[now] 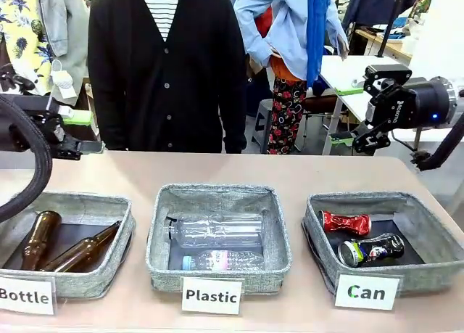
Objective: Sort the can waste into the basket.
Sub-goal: Pick up the can waste from the table and place it in the right Fabric basket.
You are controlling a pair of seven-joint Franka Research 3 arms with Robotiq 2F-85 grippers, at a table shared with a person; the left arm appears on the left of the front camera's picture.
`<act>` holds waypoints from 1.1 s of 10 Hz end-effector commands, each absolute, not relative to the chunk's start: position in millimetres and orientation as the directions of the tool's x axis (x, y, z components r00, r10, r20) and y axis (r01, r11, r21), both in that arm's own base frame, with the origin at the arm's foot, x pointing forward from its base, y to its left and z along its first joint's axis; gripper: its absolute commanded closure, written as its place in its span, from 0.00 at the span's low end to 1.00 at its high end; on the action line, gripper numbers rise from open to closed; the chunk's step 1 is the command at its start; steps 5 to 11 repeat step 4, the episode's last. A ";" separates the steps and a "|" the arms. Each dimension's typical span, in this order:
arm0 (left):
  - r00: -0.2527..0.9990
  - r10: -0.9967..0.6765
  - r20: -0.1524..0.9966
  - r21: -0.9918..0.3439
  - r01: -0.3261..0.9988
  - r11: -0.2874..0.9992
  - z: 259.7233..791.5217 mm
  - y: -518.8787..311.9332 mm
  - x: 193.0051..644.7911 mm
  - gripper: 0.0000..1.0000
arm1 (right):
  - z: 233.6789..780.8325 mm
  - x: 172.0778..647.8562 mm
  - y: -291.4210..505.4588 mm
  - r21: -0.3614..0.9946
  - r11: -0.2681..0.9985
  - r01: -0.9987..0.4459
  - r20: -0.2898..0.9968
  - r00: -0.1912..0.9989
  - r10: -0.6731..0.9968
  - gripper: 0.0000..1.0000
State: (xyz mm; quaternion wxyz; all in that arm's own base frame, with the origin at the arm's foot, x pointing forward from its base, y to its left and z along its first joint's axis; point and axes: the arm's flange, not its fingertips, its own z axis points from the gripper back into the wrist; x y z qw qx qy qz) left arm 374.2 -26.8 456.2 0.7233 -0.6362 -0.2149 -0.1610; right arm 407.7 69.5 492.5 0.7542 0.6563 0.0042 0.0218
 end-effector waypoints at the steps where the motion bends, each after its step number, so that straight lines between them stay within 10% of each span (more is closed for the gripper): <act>1: 0.860 0.036 0.508 -0.856 0.500 0.135 458.1 -23.6 373.9 0.00 | 494.2 406.8 72.5 0.992 0.124 -0.009 0.006 1.000 0.024 0.00; 11: 0.860 0.036 0.508 -0.856 0.500 0.135 458.1 -23.6 373.9 0.00 | 494.2 406.8 72.5 0.992 0.124 -0.009 0.006 1.000 0.024 0.00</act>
